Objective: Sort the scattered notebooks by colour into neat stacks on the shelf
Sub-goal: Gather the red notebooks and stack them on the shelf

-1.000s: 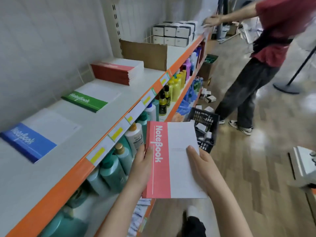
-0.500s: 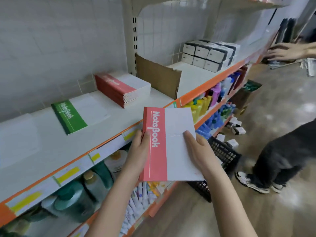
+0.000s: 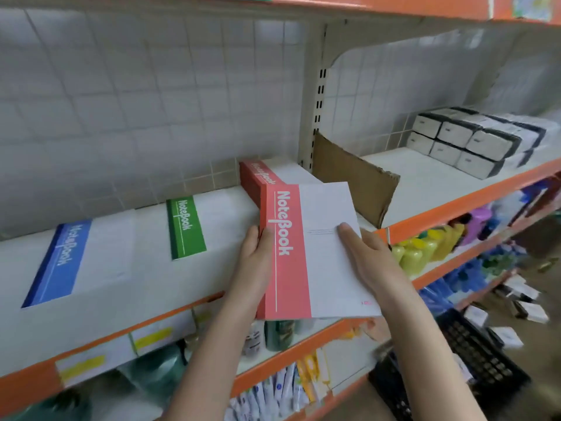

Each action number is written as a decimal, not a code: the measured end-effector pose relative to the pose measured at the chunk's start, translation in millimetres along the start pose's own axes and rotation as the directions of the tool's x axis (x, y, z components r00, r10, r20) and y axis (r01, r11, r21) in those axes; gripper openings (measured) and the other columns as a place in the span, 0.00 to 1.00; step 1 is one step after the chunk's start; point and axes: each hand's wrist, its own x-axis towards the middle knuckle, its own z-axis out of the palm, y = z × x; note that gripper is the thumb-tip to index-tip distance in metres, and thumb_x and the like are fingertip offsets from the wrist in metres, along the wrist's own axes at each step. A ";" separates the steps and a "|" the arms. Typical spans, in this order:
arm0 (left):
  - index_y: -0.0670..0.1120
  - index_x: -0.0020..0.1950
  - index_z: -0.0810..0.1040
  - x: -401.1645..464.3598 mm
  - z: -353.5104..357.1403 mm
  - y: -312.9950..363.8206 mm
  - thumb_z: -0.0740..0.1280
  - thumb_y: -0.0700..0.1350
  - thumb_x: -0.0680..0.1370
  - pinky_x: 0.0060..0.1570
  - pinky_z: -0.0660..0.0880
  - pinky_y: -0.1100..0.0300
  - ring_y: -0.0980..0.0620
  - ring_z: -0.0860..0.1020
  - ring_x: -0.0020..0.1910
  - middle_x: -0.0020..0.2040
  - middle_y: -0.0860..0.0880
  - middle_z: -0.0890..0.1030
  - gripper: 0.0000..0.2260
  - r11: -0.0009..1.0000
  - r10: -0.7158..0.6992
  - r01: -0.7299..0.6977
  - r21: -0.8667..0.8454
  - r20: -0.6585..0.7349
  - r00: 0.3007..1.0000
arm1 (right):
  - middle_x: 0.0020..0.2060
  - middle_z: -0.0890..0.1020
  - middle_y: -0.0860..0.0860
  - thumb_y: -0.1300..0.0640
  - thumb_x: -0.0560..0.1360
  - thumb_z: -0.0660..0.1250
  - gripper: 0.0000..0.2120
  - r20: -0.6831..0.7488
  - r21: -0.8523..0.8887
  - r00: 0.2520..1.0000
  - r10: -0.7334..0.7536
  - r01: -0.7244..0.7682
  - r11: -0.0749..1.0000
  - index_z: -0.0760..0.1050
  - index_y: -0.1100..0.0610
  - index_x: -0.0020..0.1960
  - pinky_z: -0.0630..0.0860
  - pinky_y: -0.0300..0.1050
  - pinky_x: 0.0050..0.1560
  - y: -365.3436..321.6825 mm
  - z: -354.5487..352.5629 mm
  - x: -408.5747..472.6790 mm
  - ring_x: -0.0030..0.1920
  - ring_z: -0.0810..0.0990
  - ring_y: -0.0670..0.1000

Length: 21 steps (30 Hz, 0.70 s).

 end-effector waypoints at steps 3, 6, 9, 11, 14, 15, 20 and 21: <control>0.50 0.64 0.73 20.1 -9.4 10.0 0.57 0.53 0.82 0.27 0.73 0.69 0.60 0.82 0.35 0.42 0.56 0.83 0.14 1.000 -0.011 0.011 -0.006 -0.069 0.998 | 0.40 0.85 0.49 0.43 0.78 0.60 0.16 0.077 -0.028 0.997 -0.011 0.013 1.000 0.79 0.53 0.47 0.76 0.36 0.31 -11.3 12.9 29.0 0.37 0.84 0.46; 0.49 0.68 0.70 41.2 -12.9 19.9 0.56 0.55 0.82 0.29 0.73 0.67 0.60 0.81 0.37 0.49 0.52 0.82 0.18 0.999 -0.027 0.030 0.023 -0.119 0.992 | 0.46 0.83 0.57 0.43 0.77 0.61 0.18 0.103 -0.049 0.995 -0.012 0.017 0.999 0.77 0.58 0.51 0.79 0.44 0.40 -23.1 23.0 59.4 0.43 0.84 0.53; 0.51 0.68 0.70 59.2 -15.3 28.2 0.54 0.56 0.82 0.26 0.72 0.69 0.62 0.81 0.34 0.44 0.55 0.82 0.18 0.999 -0.044 0.048 0.022 -0.152 0.987 | 0.49 0.83 0.58 0.45 0.79 0.60 0.18 0.135 -0.080 0.991 -0.015 0.026 0.996 0.77 0.59 0.54 0.77 0.48 0.46 -32.4 31.3 87.0 0.44 0.83 0.54; 0.52 0.70 0.68 70.2 -19.4 31.1 0.53 0.57 0.82 0.28 0.73 0.66 0.60 0.81 0.37 0.47 0.54 0.82 0.19 0.997 -0.069 0.074 0.022 -0.162 0.984 | 0.46 0.84 0.56 0.46 0.79 0.59 0.17 0.163 -0.095 0.987 -0.004 0.020 0.995 0.77 0.59 0.54 0.77 0.46 0.44 -34.0 36.3 102.6 0.44 0.83 0.54; 0.52 0.73 0.64 82.2 -27.1 31.8 0.52 0.57 0.82 0.34 0.72 0.63 0.56 0.81 0.42 0.51 0.52 0.82 0.20 0.993 -0.107 0.114 0.026 -0.183 0.977 | 0.35 0.83 0.45 0.46 0.79 0.60 0.12 0.165 -0.077 0.986 -0.015 0.028 0.997 0.76 0.53 0.45 0.75 0.32 0.29 -32.2 44.4 116.8 0.32 0.82 0.41; 0.51 0.72 0.65 85.0 -29.1 30.9 0.52 0.57 0.82 0.37 0.74 0.61 0.54 0.82 0.42 0.50 0.51 0.82 0.20 0.992 -0.123 0.129 0.018 -0.184 0.975 | 0.32 0.82 0.45 0.47 0.79 0.60 0.12 0.161 -0.076 0.987 -0.014 0.027 0.997 0.75 0.53 0.43 0.76 0.31 0.29 -32.0 46.5 120.3 0.31 0.81 0.38; 0.48 0.55 0.76 93.9 -33.7 28.7 0.55 0.56 0.82 0.56 0.76 0.45 0.46 0.83 0.44 0.42 0.47 0.84 0.15 0.985 -0.171 0.161 -0.063 -0.236 0.957 | 0.46 0.84 0.57 0.47 0.80 0.59 0.16 0.221 -0.129 0.975 0.015 0.014 0.992 0.76 0.59 0.53 0.79 0.49 0.45 -37.3 49.5 138.5 0.45 0.84 0.57; 0.48 0.57 0.76 95.7 -33.5 29.1 0.55 0.57 0.82 0.57 0.76 0.45 0.46 0.83 0.46 0.44 0.46 0.84 0.16 0.985 -0.173 0.168 -0.041 -0.246 0.954 | 0.46 0.84 0.57 0.47 0.80 0.59 0.16 0.227 -0.138 0.974 0.015 0.017 0.990 0.76 0.59 0.53 0.78 0.49 0.45 -38.0 47.9 142.8 0.45 0.84 0.57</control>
